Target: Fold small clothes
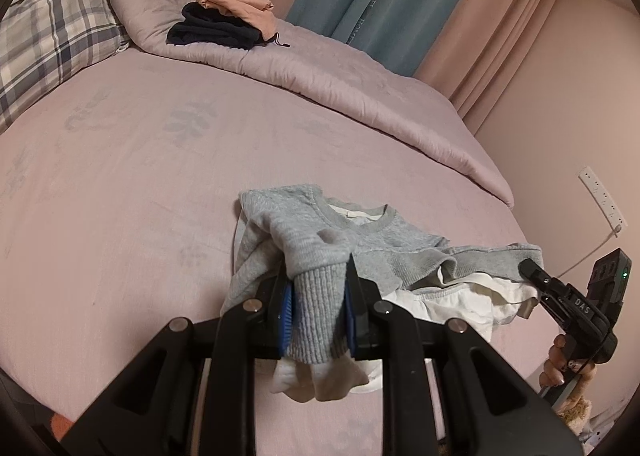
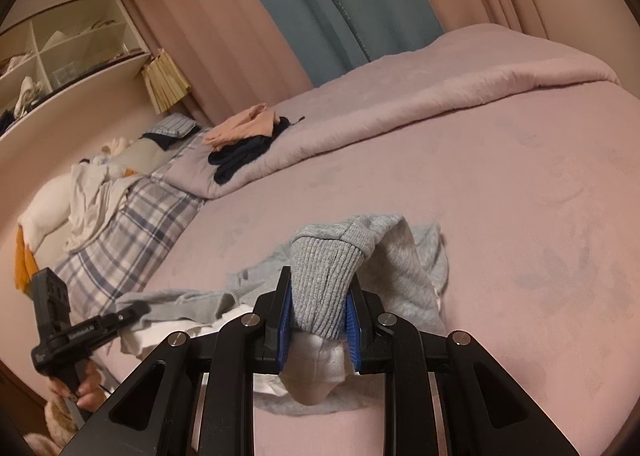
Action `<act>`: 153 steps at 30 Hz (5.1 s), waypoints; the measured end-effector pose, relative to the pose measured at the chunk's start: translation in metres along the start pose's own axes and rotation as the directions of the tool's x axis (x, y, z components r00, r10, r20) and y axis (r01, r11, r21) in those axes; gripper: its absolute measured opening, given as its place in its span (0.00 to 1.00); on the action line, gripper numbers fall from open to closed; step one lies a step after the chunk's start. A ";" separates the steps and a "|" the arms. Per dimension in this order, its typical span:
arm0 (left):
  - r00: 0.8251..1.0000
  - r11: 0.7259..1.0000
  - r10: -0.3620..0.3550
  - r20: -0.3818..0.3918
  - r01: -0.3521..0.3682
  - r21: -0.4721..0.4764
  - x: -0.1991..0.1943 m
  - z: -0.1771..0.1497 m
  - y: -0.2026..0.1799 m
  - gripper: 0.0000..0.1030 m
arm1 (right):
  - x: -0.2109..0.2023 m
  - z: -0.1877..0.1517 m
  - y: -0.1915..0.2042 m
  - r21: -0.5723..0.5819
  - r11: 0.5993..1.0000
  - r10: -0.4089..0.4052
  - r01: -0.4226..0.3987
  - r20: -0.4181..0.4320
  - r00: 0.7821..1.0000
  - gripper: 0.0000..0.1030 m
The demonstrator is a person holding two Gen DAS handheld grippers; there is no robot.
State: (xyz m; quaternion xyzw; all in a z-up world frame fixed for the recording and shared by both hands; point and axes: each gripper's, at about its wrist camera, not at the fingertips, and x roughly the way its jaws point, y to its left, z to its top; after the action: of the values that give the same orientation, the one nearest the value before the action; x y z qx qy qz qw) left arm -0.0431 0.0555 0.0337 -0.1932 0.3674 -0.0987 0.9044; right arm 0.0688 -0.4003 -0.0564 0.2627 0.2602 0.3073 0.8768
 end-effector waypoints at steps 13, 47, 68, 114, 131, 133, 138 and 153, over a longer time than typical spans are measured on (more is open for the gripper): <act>0.996 0.998 0.052 -0.073 -0.055 -0.038 0.065 0.019 0.015 0.20 | 0.037 0.010 -0.013 0.032 0.999 -0.037 0.038 -0.055 0.998 0.22; 0.980 0.989 0.056 -0.192 -0.080 -0.121 0.128 0.022 0.045 0.57 | 0.092 0.007 -0.063 0.108 0.986 -0.105 0.126 -0.182 0.978 0.48; 0.989 0.978 -0.027 -0.142 -0.003 -0.208 0.123 0.047 0.036 0.18 | 0.089 0.028 -0.040 0.068 0.997 -0.017 0.026 -0.136 0.991 0.24; 0.972 0.947 -0.001 -0.235 -0.075 -0.312 0.118 -0.021 0.072 0.93 | 0.074 -0.006 -0.075 0.113 0.948 -0.269 0.297 -0.208 0.940 0.82; 0.978 0.951 -0.025 -0.206 -0.041 -0.305 0.130 -0.035 0.057 0.30 | 0.095 -0.045 -0.088 0.276 0.951 -0.066 0.137 -0.252 0.966 0.54; 0.982 0.946 -0.030 -0.186 -0.032 -0.321 0.124 -0.035 0.056 0.27 | 0.093 -0.044 -0.086 0.295 0.947 -0.048 0.124 -0.251 0.967 0.36; 0.986 0.961 -0.002 -0.169 -0.045 -0.274 0.098 -0.039 0.041 0.25 | 0.074 -0.042 -0.076 0.286 0.952 -0.048 0.113 -0.222 0.974 0.29; 0.976 0.981 0.009 -0.218 -0.051 -0.190 0.045 -0.082 0.025 0.26 | 0.021 -0.070 -0.067 0.322 0.945 0.005 0.061 -0.201 0.980 0.28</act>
State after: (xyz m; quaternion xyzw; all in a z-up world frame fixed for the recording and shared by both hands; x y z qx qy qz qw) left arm -0.0680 0.0411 -0.0593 -0.2630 0.4742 -0.0692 0.8374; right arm 0.0670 -0.4100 -0.1549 0.3684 0.3977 0.2722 0.7950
